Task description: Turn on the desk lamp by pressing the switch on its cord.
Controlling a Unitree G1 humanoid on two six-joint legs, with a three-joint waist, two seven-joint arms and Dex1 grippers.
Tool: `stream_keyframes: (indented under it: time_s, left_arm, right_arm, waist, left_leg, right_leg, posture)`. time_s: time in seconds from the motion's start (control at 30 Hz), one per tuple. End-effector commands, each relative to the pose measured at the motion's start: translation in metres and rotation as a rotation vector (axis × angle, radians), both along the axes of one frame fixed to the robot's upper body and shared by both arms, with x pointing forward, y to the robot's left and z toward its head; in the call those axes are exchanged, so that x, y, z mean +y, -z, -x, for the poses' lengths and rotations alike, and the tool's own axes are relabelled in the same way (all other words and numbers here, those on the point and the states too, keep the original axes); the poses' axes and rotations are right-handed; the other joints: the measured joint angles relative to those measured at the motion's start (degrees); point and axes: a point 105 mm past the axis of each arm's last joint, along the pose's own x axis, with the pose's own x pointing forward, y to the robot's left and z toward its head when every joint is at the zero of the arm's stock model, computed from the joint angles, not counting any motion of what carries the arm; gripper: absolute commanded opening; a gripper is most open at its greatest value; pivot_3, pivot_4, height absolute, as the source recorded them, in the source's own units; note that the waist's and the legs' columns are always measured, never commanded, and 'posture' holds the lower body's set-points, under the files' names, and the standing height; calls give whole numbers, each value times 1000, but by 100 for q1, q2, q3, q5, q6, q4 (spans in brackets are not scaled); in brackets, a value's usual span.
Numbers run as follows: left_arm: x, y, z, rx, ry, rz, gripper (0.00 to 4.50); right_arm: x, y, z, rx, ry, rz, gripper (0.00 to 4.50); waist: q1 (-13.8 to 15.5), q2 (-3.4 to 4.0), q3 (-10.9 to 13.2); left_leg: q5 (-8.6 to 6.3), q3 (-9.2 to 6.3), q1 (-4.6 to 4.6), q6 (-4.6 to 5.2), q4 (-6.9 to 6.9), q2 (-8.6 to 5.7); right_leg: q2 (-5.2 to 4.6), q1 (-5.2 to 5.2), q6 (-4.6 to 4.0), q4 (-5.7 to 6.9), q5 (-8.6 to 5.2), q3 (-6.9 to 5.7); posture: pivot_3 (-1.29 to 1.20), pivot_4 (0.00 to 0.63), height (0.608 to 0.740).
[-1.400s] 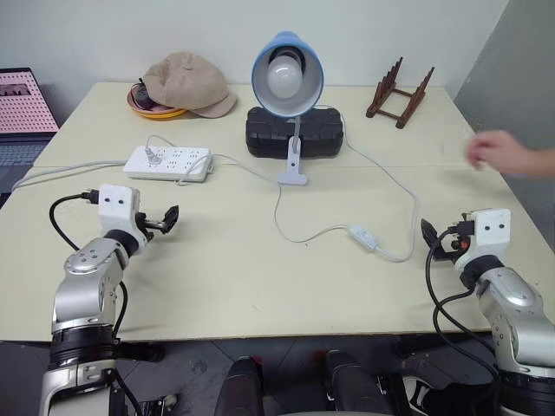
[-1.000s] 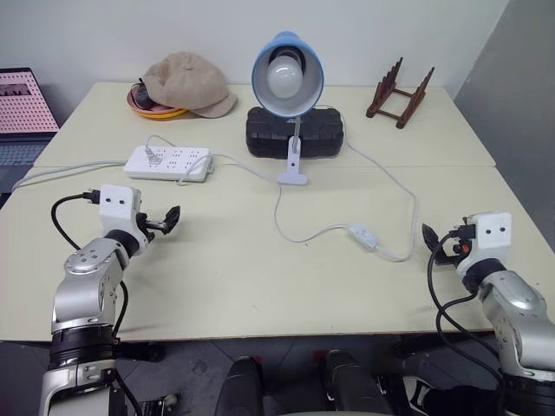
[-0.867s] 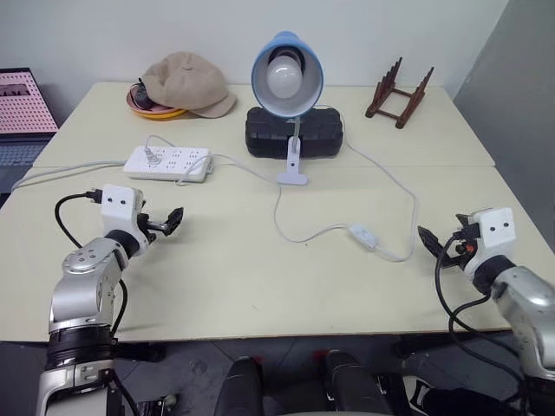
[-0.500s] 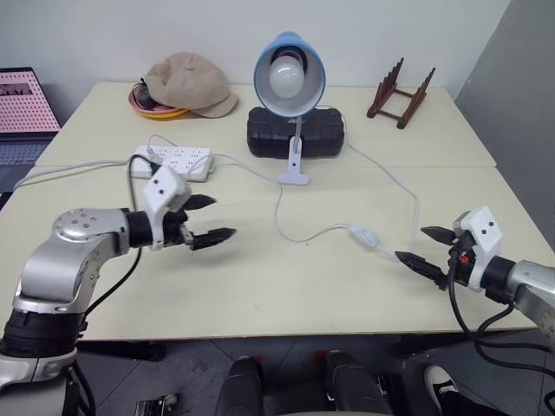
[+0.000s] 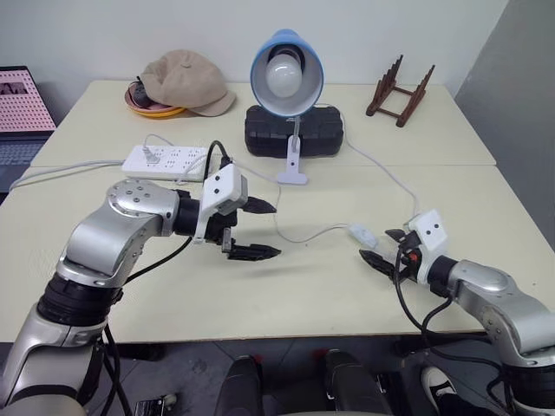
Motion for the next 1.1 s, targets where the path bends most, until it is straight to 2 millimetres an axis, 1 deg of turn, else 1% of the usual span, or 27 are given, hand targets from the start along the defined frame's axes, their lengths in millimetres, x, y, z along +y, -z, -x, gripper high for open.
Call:
stream_keyframes:
  time_s: [0.03,0.1,0.17,0.2,0.23,0.4,0.43,0.47,0.53,0.67,0.7,0.77,0.83,0.9,1.03,1.1]
  left_arm:
    - [0,-7,1,-41,20,-4,4500]
    - [1,-7,1,-41,19,-3,4500]
    - [2,-7,0,-45,15,-4,4500]
    - [1,-7,1,-45,15,-3,4500]
    - [1,-7,1,-44,16,0,4500]
    - [0,-6,4,-35,18,2,4500]
    - [1,-5,4,-36,12,3,4500]
    - [2,-3,3,-25,-7,12,4500]
    - [2,-1,5,25,-33,56,4500]
    - [-8,-5,10,200,-112,248,4500]
    - [-12,-7,10,264,-142,320,4500]
    - [-22,-7,12,403,-189,457,4500]
    - [-30,-5,12,494,-223,541,4500]
    - [-40,0,6,604,-277,663,4500]
    - [-55,13,0,755,-342,789,4500]
    - [-63,16,-3,786,-361,824,4500]
  right_arm:
    - [-1,-11,-4,-62,7,3,4086]
    - [2,-11,-3,-61,4,-13,3831]
    - [5,-12,-4,-65,3,-26,3277]
    - [6,-12,-5,-67,1,-31,2927]
    - [7,-12,-6,-68,2,-34,2727]
    - [7,-13,-8,-70,3,-39,1354]
    - [7,-13,-8,-69,1,-39,1159]
    - [7,-12,-8,-71,2,-37,1078]
    - [6,-13,-8,-82,-4,-28,1071]
    - [10,-21,-6,-120,-51,-18,1071]
    - [14,-28,-6,-144,-77,-29,1071]
    - [21,-47,-7,-219,-136,-50,1071]
    - [25,-59,-8,-275,-173,-36,1071]
    - [31,-70,-8,-329,-218,-24,1071]
    - [44,-87,-4,-412,-293,-57,1071]
    - [50,-92,0,-430,-326,-87,1071]
  waist:
    - [0,0,0]
    - [1,0,0]
    - [0,0,0]
    - [0,0,0]
    - [0,0,0]
    - [0,0,0]
    - [0,0,0]
    - [0,0,0]
    - [0,0,0]
    - [-1,0,0]
    - [-2,0,0]
    - [-1,0,0]
    - [-1,0,0]
    - [-1,1,-2]
    - [16,-4,-3]
    - [11,-2,-4]
  left_leg:
    - [0,0,0,0,0,0]
    - [0,0,0,0,2,0]
    - [0,-1,1,0,2,0]
    - [0,-1,1,0,2,0]
    - [0,-1,1,0,2,0]
    - [0,-1,1,0,3,0]
    - [0,-1,1,0,3,0]
    - [0,-2,1,0,3,0]
    - [0,-1,1,0,3,0]
    - [0,-3,0,0,7,0]
    - [0,-4,-1,0,9,0]
    - [0,-6,1,0,15,-1]
    - [0,-8,3,0,23,-1]
    - [0,-10,11,0,25,0]
    - [0,-14,32,0,25,-4]
    - [0,-17,32,0,24,-2]
  right_leg:
    - [0,0,0,1,0,0]
    - [0,0,0,2,0,0]
    - [0,0,0,3,0,0]
    - [0,0,0,4,0,0]
    - [0,0,0,5,0,0]
    - [0,0,0,6,0,0]
    - [0,0,0,6,0,0]
    - [0,0,0,6,0,0]
    - [0,0,0,7,0,0]
    - [0,0,1,9,0,-1]
    - [0,1,1,10,0,-2]
    - [0,7,3,11,2,-2]
    - [0,10,10,12,6,-2]
    - [3,18,32,10,18,-3]
    - [2,41,34,10,20,-3]
    - [5,41,35,10,21,-4]
  posture:
    - [0,150,740]
    - [0,150,740]
    - [0,150,740]
    - [0,150,740]
    - [0,150,740]
    - [0,150,740]
    - [0,150,740]
    - [0,150,740]
    - [0,150,740]
    - [0,150,740]
    - [0,150,740]
    - [0,150,740]
    - [0,150,740]
    - [0,150,740]
    - [0,150,740]
    - [0,150,740]
